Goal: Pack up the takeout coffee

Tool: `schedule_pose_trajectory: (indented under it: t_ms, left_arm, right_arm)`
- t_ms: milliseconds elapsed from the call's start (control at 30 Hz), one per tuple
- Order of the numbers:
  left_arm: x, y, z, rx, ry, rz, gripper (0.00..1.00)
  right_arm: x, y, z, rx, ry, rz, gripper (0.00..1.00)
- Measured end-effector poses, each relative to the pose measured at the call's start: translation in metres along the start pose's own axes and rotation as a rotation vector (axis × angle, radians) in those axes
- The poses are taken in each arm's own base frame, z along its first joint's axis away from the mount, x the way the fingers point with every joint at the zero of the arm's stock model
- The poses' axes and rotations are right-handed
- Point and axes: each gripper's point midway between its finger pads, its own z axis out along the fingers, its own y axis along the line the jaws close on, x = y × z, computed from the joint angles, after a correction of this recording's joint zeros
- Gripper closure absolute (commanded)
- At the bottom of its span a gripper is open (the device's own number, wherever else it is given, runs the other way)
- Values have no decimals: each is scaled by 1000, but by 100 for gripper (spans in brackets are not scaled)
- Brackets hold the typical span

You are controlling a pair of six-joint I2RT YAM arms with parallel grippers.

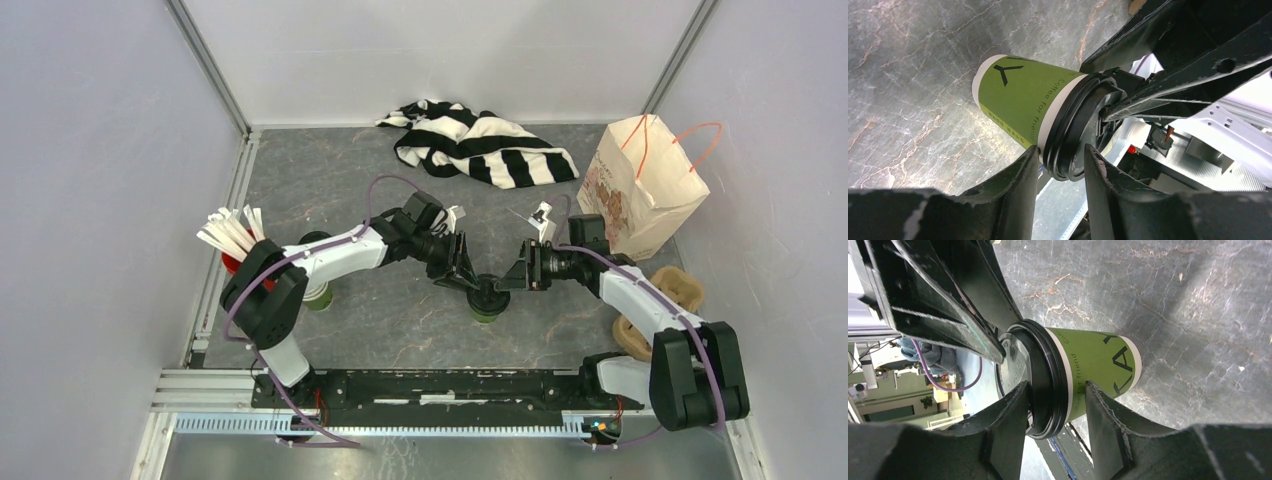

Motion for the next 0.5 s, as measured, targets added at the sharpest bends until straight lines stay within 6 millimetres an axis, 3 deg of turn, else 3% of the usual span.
schedule_pose_trajectory:
  t_ms: [100, 267, 400, 500]
  left_arm:
    - [5, 4, 1, -22, 5, -7, 55]
    - [18, 1, -1, -31, 14, 2, 42]
    - [21, 1, -2, -39, 16, 0, 29]
    - [21, 2, -3, -46, 18, -8, 29]
  right_arm:
    - [-8, -1, 4, 5, 1, -16, 43]
    - [-22, 1, 8, 26, 19, -46, 26]
    - [-32, 0, -4, 50, -24, -42, 17]
    - [-35, 1, -17, 65, -74, -41, 14]
